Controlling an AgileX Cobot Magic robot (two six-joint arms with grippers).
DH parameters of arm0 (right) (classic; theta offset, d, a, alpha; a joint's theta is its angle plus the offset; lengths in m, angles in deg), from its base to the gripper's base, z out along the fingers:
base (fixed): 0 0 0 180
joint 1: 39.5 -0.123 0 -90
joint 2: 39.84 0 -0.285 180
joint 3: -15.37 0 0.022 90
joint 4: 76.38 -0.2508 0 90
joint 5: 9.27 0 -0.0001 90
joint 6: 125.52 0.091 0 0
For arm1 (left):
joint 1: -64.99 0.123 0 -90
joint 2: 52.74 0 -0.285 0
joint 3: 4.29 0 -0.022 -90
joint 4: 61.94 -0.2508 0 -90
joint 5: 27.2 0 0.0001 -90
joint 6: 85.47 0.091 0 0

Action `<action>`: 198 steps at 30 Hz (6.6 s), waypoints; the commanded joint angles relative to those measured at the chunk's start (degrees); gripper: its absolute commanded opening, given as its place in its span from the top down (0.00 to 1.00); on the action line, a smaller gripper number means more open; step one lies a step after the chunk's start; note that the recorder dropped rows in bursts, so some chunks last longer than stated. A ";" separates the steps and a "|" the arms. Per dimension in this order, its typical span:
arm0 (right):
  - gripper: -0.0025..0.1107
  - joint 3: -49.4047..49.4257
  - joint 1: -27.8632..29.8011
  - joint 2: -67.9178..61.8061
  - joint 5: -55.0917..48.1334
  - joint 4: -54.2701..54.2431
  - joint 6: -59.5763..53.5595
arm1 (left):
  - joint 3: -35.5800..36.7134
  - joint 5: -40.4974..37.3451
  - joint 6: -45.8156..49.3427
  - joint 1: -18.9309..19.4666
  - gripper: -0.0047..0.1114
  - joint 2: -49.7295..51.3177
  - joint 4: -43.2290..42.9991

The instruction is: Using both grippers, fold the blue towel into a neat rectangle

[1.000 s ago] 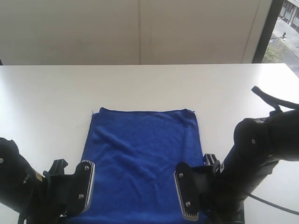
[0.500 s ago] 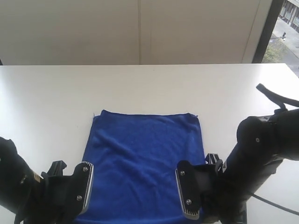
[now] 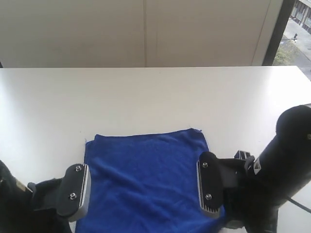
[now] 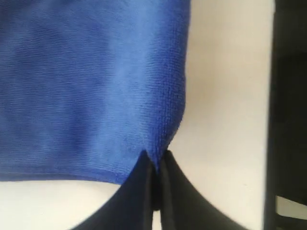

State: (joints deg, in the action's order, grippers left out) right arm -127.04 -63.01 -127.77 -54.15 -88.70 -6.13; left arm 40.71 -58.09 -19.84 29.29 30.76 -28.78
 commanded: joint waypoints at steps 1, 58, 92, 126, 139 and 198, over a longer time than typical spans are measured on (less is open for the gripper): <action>0.98 0.25 -0.11 0.73 7.69 2.93 5.88 | 0.05 12.23 -0.45 0.11 0.96 -0.97 1.16; 0.98 -10.51 7.72 -20.56 46.26 13.39 19.46 | -3.92 65.88 0.76 0.24 0.96 19.65 -2.37; 0.54 -15.06 10.33 -34.52 58.15 13.39 15.21 | -7.23 71.90 0.65 2.34 0.80 31.72 -3.49; 0.53 -15.79 11.69 -26.49 61.19 1.70 14.31 | -7.23 87.41 -0.88 2.10 0.38 31.53 0.44; 0.98 -29.99 11.69 -21.54 13.94 -4.73 17.66 | -21.03 36.10 -5.40 -2.52 0.96 27.04 20.71; 0.98 -35.72 11.54 -36.49 23.39 10.62 33.82 | -28.38 5.77 -23.51 11.00 0.96 29.00 0.16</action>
State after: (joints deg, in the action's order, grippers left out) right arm -162.59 -51.78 -163.26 -31.83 -77.72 27.47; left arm 11.87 -51.48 -42.97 40.19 59.98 -28.72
